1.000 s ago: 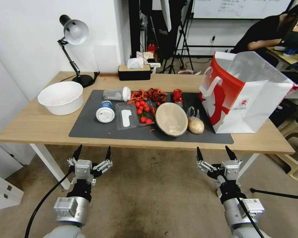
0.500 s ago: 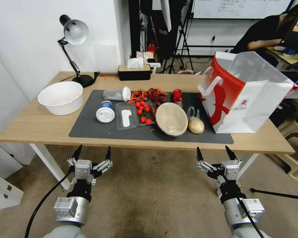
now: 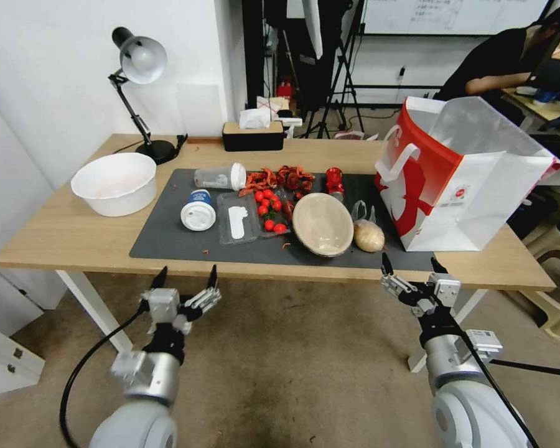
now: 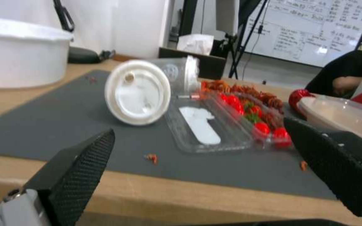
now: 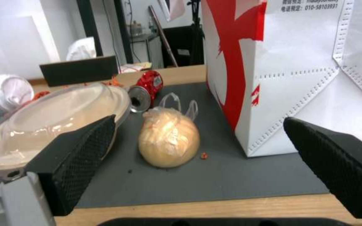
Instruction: Pick up the trash from the table and place it into the takeout bag.
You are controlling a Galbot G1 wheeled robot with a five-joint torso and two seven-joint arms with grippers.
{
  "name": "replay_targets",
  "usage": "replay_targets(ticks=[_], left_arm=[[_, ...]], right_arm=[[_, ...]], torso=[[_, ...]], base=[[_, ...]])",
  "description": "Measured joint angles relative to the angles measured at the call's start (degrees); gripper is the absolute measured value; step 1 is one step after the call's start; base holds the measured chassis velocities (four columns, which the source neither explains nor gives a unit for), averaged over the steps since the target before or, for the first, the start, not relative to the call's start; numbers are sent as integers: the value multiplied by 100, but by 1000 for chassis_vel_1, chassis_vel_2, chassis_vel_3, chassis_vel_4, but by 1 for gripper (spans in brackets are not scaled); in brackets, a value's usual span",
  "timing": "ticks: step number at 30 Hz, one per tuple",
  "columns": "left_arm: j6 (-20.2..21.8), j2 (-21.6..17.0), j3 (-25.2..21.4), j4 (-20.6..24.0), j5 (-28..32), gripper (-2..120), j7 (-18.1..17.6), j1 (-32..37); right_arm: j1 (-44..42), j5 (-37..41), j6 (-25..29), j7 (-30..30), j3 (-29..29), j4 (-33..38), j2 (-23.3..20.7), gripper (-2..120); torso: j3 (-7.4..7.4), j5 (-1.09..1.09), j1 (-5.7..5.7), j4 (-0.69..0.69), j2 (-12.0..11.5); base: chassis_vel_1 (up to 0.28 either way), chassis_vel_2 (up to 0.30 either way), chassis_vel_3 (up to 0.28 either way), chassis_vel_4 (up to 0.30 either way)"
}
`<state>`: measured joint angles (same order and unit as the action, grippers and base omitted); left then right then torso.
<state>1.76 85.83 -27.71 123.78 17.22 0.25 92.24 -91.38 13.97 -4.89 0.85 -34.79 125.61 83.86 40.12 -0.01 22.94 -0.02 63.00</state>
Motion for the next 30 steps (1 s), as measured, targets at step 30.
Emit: replay_targets(ticks=[30], left_arm=[[-471,-48,-480,-222,15,100,200,-3]], right_arm=[[933,577,-195,10,910,-466,-406,100]], torso=[[-1,0,-2,2,2]], base=[[0,0,0,0]])
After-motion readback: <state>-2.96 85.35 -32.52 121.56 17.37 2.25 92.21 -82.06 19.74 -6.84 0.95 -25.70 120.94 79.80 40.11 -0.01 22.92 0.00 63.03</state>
